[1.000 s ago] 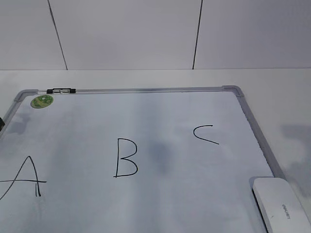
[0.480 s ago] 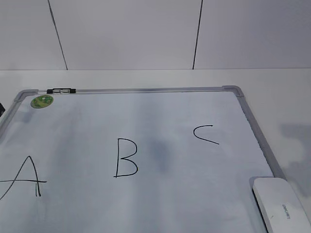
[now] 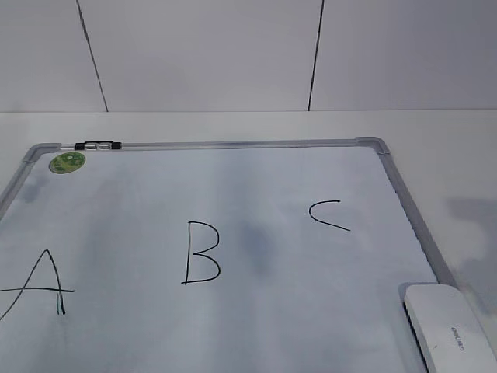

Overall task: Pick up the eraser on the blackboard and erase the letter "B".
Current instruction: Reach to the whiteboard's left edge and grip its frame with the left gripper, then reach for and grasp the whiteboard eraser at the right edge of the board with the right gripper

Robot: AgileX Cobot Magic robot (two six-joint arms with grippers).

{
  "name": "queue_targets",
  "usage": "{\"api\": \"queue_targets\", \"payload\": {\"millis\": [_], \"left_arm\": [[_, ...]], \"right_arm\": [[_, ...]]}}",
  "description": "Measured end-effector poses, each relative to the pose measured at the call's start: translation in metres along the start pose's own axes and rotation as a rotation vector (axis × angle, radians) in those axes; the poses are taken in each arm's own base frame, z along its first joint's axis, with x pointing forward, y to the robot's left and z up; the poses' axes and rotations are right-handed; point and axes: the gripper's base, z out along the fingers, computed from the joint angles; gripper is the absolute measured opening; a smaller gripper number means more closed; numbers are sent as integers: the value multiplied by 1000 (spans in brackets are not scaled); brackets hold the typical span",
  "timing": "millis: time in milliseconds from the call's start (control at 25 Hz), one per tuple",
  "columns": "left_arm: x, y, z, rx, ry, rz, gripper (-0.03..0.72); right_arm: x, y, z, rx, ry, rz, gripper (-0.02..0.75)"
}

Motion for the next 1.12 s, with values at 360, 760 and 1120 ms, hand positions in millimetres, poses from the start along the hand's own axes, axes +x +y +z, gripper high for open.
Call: {"api": "queue_targets", "payload": {"millis": [360,760,1120], "left_arm": [[0,4,0,10,1,-15,244],[-1,2,1,24,-16,-13,244],[-4,4,19,31,32,-17,243]], "right_arm": [[0,0,0,0,-5,0,494],[-1,0,0,0,-12,0,495],[-1,0,0,0,-12,0,494]]}}
